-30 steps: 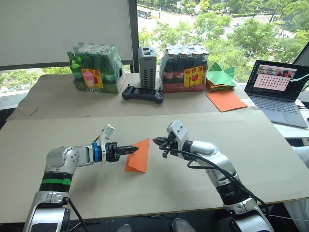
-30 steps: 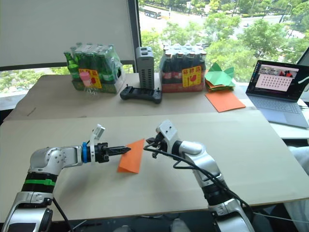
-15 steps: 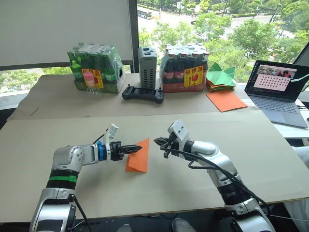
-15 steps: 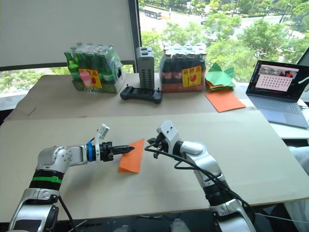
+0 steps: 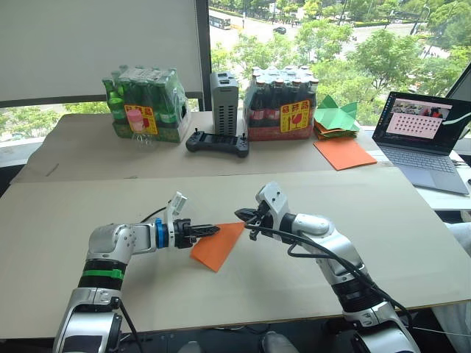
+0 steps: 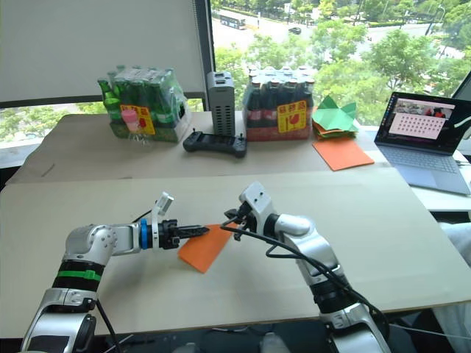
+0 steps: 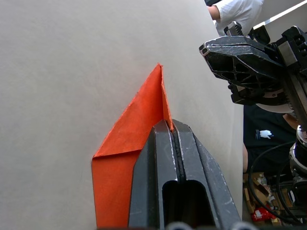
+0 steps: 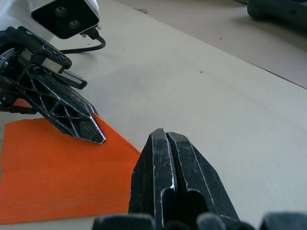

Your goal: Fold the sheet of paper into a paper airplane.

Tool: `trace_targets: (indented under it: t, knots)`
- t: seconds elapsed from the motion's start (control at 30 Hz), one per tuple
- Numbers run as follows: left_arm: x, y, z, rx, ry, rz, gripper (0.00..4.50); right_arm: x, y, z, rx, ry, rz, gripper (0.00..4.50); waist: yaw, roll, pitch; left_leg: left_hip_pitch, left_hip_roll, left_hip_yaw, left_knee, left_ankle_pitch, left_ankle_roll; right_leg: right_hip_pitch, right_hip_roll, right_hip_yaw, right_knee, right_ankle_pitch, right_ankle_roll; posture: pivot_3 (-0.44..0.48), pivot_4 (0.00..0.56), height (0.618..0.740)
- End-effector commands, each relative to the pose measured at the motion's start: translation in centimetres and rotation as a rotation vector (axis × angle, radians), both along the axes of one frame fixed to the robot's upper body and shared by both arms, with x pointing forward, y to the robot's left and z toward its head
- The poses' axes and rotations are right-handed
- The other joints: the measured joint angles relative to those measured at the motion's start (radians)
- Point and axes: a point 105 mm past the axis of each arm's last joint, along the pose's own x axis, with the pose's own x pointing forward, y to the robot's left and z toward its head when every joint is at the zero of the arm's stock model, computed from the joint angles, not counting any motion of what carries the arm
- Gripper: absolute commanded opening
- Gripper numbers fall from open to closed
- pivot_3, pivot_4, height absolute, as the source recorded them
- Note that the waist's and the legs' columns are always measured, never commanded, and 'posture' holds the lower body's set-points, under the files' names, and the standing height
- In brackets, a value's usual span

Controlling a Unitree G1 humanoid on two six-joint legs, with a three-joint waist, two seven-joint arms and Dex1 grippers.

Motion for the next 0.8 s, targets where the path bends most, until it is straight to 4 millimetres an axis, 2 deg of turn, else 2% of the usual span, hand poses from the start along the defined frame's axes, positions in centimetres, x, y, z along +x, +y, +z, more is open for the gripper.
trace_targets:
  t: [0.03,0.23,0.43,0.63,0.8]
  knots:
    - [0.2,0.2,0.9,-0.014,-0.032,0.019,0.03,-0.2,0.3,1.4,0.017,-0.044,0.015,0.00,0.000,0.000,0.000,0.000,0.000,0.000,0.000,0.000,0.000,0.000,0.000,0.000,0.000,0.000,0.000,0.000,0.150,0.740]
    - [1.1,0.8,1.4,-0.023,-0.064,0.125,0.03,-0.2,0.3,1.5,0.022,-0.047,0.014,0.00,0.001,0.000,0.000,0.000,0.000,0.000,0.001,0.000,0.000,0.000,0.000,0.000,0.000,0.000,0.000,0.000,0.150,0.740]
    - [2.4,1.0,3.2,-0.128,-0.071,0.312,0.03,-0.1,0.4,1.5,0.024,-0.048,0.011,0.00,0.005,0.000,0.000,-0.002,0.000,0.000,0.004,0.000,0.000,0.000,0.000,0.000,0.001,0.000,0.000,0.000,0.150,0.740]
    - [1.9,0.5,4.6,-0.263,-0.054,0.546,0.03,0.0,0.6,1.5,0.030,-0.047,0.014,0.00,0.012,0.000,0.000,-0.003,0.000,-0.001,0.005,0.000,0.000,0.000,-0.002,0.000,0.001,0.001,0.001,0.000,0.150,0.740]
    - [1.4,-0.1,3.7,-0.303,0.068,0.705,0.03,0.0,0.9,1.5,0.037,-0.048,0.021,0.00,0.018,-0.001,0.000,-0.002,-0.001,0.000,0.005,0.000,0.000,0.001,-0.002,0.000,0.000,0.001,0.001,0.000,0.150,0.740]
